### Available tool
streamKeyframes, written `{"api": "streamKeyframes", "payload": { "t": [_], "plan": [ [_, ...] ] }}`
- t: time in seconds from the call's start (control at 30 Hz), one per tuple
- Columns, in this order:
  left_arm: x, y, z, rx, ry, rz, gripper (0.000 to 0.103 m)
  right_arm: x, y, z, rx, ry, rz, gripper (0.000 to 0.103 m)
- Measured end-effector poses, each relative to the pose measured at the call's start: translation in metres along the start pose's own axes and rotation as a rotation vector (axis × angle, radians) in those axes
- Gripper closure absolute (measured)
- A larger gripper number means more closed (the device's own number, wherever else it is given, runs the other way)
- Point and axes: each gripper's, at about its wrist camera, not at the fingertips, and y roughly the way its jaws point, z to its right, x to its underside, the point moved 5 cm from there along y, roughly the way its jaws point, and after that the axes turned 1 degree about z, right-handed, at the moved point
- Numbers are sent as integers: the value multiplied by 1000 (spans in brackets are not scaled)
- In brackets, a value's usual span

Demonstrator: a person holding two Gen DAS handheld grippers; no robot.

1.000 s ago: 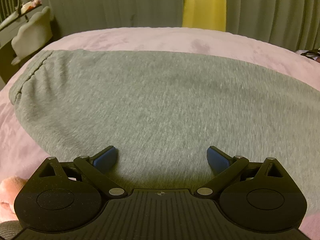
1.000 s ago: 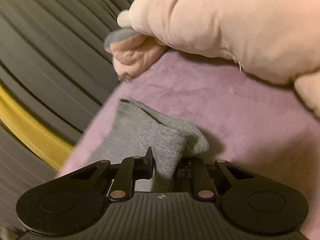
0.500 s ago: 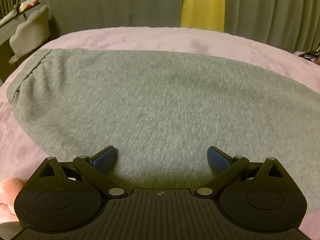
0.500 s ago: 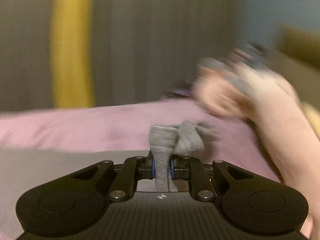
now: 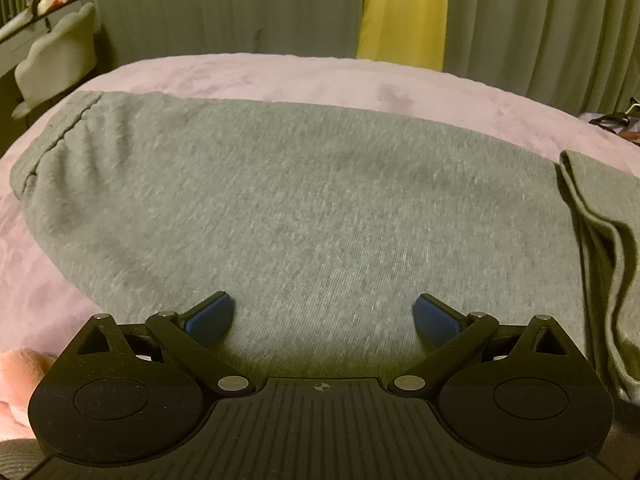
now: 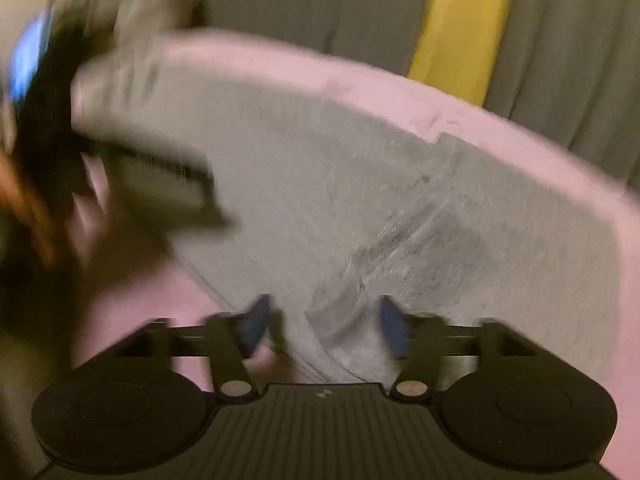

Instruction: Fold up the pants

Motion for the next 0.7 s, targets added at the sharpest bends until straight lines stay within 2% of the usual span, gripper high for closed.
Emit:
{"api": "streamKeyframes", "payload": {
  "t": [0.07, 0.13, 0.2, 0.23, 0.27, 0.33, 0.37, 0.4, 0.47, 0.53, 0.6, 0.7],
  "plan": [
    [0, 0, 1, 1, 4, 2, 1, -2, -18, 32, -14, 207, 74, 25],
    [0, 1, 2, 1, 9, 1, 1, 6, -30, 77, -21, 480, 120, 17],
    [0, 0, 2, 9, 12, 5, 1, 32, -31, 124, -21, 787, 113, 16],
    [0, -1, 3, 19, 11, 7, 1, 47, -28, 143, 8, 906, 81, 18],
    [0, -2, 3, 33, 10, 10, 1, 60, -29, 154, 21, 963, 71, 30],
    [-3, -8, 5, 61, 8, 45, 1, 75, -44, 164, 39, 993, 138, 32],
    [-4, -12, 7, 65, 18, 80, 1, 79, -56, 165, 89, 989, 188, 30],
    [-6, -16, 10, 70, 35, 107, 1, 77, -62, 166, 151, 976, 233, 24],
    [-8, -22, 19, 121, 74, 135, 1, 77, -80, 165, 295, 933, 295, 16],
    [-9, -27, 33, 209, 126, 134, 1, 75, -89, 168, 383, 874, 286, 16],
    [-11, -30, 49, 266, 183, 118, 1, 74, -89, 171, 424, 816, 229, 15],
    [-20, -27, 73, 346, 181, 80, 2, 74, -78, 175, 467, 815, 160, 14]
  ]
}}
